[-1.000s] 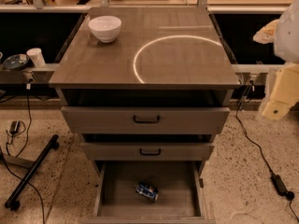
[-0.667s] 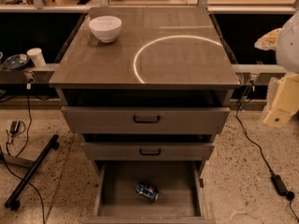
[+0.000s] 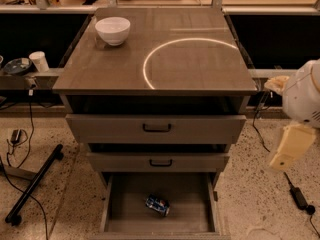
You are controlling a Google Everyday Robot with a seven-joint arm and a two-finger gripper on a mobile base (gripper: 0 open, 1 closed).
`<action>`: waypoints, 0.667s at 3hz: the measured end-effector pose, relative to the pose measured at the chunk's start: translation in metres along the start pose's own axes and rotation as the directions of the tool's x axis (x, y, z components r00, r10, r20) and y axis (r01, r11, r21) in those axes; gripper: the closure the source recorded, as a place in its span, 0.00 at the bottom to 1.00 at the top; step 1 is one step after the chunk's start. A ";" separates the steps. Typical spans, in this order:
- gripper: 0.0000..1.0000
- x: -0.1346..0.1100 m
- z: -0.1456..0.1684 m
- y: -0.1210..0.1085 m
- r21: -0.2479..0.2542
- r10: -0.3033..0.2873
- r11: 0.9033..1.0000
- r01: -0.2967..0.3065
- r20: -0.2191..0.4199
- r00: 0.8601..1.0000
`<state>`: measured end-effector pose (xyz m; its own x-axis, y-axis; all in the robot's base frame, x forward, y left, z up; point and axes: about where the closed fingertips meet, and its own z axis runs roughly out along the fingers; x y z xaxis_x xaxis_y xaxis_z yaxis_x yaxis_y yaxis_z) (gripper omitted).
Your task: Pick pepsi can from bottom drawer and place on counter
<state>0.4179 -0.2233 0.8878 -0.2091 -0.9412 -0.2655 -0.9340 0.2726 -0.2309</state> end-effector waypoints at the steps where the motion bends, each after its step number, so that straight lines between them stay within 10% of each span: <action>1: 0.00 0.015 0.049 0.022 -0.019 0.015 1.000 -0.014 0.015 1.000; 2: 0.00 0.023 0.074 0.033 -0.029 0.025 0.999 -0.024 0.026 0.999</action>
Offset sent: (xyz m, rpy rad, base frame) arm -0.0183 0.0027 -0.1189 0.0583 0.0385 -0.0167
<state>0.4041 -0.2207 0.8046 -0.2246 -0.9287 -0.2951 -0.9367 0.2893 -0.1973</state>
